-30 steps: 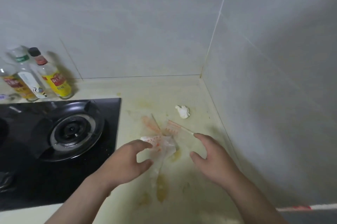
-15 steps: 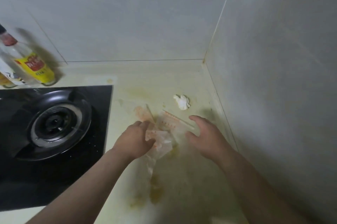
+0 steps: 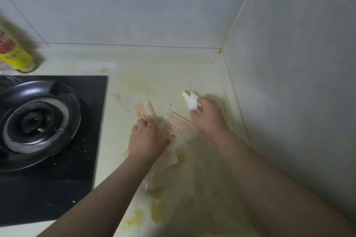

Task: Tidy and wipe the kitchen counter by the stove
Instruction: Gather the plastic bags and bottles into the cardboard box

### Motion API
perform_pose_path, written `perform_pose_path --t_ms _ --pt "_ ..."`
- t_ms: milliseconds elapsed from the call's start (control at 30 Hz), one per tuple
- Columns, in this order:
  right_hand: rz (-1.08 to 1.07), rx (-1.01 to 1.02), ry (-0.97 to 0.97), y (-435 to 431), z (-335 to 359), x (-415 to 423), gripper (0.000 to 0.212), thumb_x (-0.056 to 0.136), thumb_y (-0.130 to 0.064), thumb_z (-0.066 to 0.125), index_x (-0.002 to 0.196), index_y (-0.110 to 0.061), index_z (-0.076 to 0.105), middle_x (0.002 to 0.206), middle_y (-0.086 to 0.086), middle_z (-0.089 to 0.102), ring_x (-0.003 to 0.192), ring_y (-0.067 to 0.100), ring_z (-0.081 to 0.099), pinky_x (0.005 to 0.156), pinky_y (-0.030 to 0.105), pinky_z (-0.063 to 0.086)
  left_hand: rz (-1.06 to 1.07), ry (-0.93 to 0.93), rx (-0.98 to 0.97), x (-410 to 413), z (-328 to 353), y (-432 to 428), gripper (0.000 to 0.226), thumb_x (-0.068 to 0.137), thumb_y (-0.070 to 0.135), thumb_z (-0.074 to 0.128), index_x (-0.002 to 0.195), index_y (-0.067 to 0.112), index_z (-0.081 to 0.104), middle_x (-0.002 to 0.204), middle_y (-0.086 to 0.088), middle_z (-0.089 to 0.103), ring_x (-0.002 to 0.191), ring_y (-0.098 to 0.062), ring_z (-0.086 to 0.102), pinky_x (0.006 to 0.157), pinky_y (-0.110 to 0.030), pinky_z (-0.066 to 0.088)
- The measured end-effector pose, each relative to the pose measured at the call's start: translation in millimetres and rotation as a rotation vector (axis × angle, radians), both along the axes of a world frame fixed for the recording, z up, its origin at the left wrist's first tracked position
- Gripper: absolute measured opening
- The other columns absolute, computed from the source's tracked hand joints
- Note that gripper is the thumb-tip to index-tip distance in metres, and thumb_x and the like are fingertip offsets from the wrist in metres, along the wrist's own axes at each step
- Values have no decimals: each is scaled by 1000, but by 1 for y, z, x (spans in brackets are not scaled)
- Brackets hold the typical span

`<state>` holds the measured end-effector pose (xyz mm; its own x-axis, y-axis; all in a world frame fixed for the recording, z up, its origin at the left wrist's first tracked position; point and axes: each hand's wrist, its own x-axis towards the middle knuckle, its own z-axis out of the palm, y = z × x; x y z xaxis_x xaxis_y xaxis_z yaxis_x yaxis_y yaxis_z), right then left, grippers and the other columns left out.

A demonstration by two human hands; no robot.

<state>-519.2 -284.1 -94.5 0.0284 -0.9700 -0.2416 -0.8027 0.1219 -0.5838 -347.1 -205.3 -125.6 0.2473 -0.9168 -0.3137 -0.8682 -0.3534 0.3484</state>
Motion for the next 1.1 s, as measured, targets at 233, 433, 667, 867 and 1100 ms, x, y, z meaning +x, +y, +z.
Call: perform_pose_path --t_ms 233,433,667,867,1100 --pt "45 36 44 -24 -15 9 52 88 -25 62 137 -18 48 133 8 45 113 24 53 92 29 42 -28 62 -3 8 -3 -7 35 82 35 70 104 9 62 107 -9 51 96 -33 57 83 -40 49" --pt "25 -8 59 -30 -30 13 17 87 -12 55 102 -13 63 97 9 61 82 25 50 59 26 30 -30 129 -107 10 -6 -7 11 86 17 60 81 8 65 91 -4 56 82 -29 58 68 -36 48" --pt "21 -98 -46 -18 -24 6 19 85 -11 57 102 -12 66 88 6 62 77 23 55 56 27 35 -56 135 -44 6 -1 -9 18 87 9 52 68 10 52 77 1 45 74 -25 49 60 -32 38" --pt "-97 -145 -203 6 2 -7 25 86 -13 64 111 -15 65 89 -3 65 79 16 62 62 21 44 -28 221 -86 22 19 -9 19 88 10 59 70 11 67 75 -3 62 71 -21 59 59 -29 45" --pt "-78 -162 -307 37 30 -7 18 85 -15 66 101 -22 67 80 -7 64 68 8 58 56 14 41 22 167 -170 39 58 11 18 90 16 63 76 10 73 76 -1 64 68 -15 57 62 -28 47"
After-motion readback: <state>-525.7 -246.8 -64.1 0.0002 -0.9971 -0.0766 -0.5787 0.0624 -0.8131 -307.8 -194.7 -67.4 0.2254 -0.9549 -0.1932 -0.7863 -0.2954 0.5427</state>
